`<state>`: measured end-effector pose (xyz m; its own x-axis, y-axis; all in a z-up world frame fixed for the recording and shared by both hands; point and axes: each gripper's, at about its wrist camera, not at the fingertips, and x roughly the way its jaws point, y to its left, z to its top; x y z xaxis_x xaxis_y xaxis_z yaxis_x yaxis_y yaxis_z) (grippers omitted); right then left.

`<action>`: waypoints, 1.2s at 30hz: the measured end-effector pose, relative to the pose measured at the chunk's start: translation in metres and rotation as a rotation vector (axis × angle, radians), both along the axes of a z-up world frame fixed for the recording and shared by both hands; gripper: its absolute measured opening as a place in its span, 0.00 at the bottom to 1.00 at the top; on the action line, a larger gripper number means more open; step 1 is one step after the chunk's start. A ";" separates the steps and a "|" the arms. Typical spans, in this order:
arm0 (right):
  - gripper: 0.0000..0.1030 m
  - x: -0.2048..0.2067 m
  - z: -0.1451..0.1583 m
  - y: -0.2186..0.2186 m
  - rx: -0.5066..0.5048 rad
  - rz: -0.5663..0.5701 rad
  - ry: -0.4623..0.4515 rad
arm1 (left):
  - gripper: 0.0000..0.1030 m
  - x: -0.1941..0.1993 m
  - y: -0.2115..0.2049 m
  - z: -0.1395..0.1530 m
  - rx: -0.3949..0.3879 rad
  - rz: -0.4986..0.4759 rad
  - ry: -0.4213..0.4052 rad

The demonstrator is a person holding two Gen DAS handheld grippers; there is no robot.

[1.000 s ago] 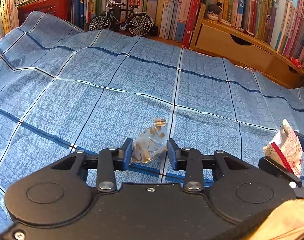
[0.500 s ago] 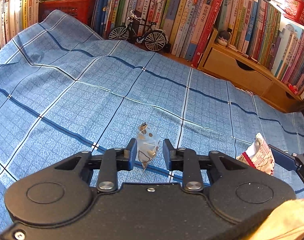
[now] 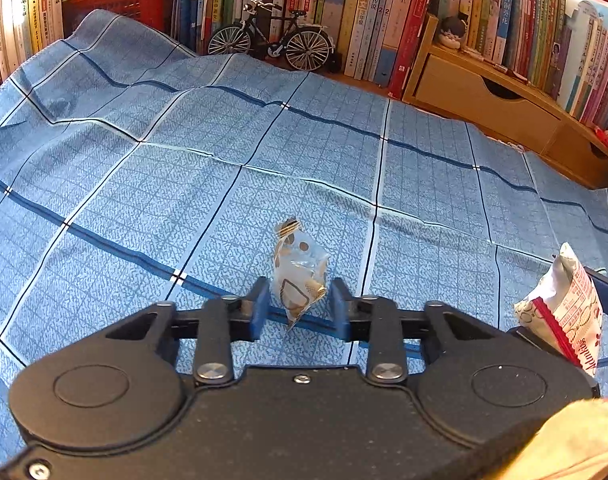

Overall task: Collect trash
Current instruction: 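Carry the white-brown wrapper and RICE packet with both tools over the bin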

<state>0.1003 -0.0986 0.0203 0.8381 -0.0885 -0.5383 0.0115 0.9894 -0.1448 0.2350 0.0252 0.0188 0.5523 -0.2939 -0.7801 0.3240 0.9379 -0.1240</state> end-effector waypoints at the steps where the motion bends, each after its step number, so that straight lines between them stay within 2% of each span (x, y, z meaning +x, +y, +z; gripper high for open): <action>1: 0.65 0.000 0.000 0.000 0.000 -0.003 0.001 | 0.20 0.000 0.000 0.000 -0.003 0.008 0.000; 8: 0.65 0.000 0.001 0.004 0.004 -0.005 -0.005 | 0.19 -0.002 0.006 0.011 -0.014 -0.022 -0.039; 16: 0.65 0.004 0.002 0.017 0.014 0.037 -0.011 | 0.20 -0.011 0.031 0.025 -0.037 0.021 -0.066; 23: 0.65 0.007 0.000 0.043 0.029 0.128 -0.014 | 0.20 -0.029 0.071 0.035 -0.056 0.130 -0.089; 36: 0.65 -0.013 -0.004 0.108 0.048 0.366 -0.004 | 0.20 -0.101 0.158 0.041 -0.006 0.354 -0.117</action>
